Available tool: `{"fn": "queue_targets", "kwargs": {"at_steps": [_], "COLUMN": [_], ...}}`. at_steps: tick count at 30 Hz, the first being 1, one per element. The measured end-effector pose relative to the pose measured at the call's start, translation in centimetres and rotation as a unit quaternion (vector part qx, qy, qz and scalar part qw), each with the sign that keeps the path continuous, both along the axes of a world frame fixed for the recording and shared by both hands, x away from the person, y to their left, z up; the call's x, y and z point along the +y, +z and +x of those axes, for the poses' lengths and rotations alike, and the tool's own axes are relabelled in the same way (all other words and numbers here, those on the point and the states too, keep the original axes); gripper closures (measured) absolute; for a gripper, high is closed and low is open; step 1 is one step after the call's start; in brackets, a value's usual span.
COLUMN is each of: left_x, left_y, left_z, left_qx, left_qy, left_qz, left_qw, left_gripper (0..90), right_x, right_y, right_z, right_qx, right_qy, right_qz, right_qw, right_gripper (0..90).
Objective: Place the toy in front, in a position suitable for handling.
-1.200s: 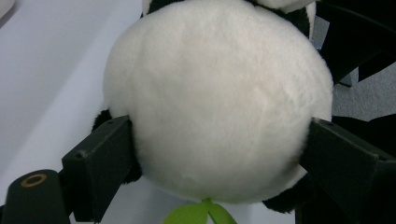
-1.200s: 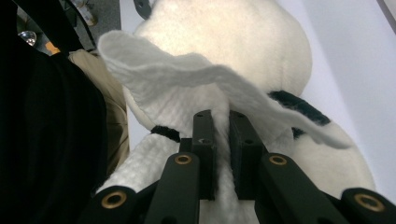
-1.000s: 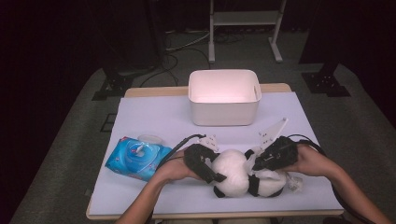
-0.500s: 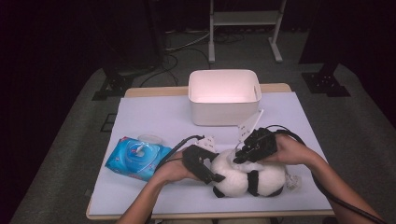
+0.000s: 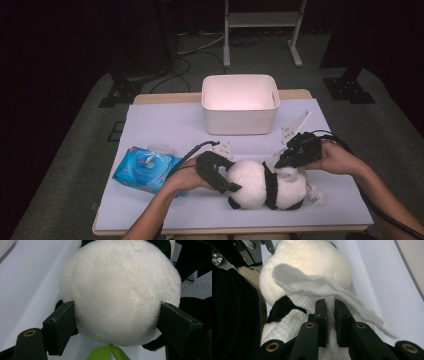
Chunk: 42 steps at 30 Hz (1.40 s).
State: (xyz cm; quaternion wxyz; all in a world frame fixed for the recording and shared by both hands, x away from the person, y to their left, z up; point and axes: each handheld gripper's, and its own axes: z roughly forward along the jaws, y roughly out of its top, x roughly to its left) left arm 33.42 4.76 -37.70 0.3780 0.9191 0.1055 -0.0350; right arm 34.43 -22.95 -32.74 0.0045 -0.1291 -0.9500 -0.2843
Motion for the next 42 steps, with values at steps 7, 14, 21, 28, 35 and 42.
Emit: {"fn": "queue_targets", "kwargs": {"at_steps": [7, 14, 21, 28, 35, 42], "left_x": [-0.4, -0.9, -1.8, -2.5, -3.3, -3.8], "left_y": [0.4, 1.0, 1.2, 0.6, -0.2, -1.1], "left_z": [-0.1, -0.2, 0.0, 0.5, 0.6, 1.0], "left_qx": [0.004, 0.013, 0.009, 0.024, 0.035, 0.052], "left_qy": [-0.003, -0.002, -0.006, -0.014, -0.018, -0.024], "left_qz": [0.000, -0.005, 0.004, 0.003, 0.011, 0.011], "left_qw": [1.0000, 0.9999, 0.9999, 0.9996, 0.9992, 0.9983], "left_gripper": [13.8, 10.2, 9.6, 8.3, 2.2, 0.0], "right_x": [-1.2, -2.0, -1.8, -1.2, -0.5, -0.1], "right_y": [-1.0, -1.6, -1.6, -1.5, -1.6, -1.7], "right_z": [-1.4, -2.7, -3.2, -3.5, -3.7, -3.9], "right_qx": [-0.007, -0.011, -0.019, -0.018, -0.016, -0.012], "right_qy": [-0.013, -0.024, -0.016, -0.009, 0.006, 0.009], "right_qz": [0.010, 0.030, 0.030, 0.028, 0.025, 0.025], "right_qw": [0.9998, 0.9992, 0.9992, 0.9994, 0.9995, 0.9996], "right_gripper": [81.5, 81.6, 81.6, 81.7, 81.7, 81.8]}}
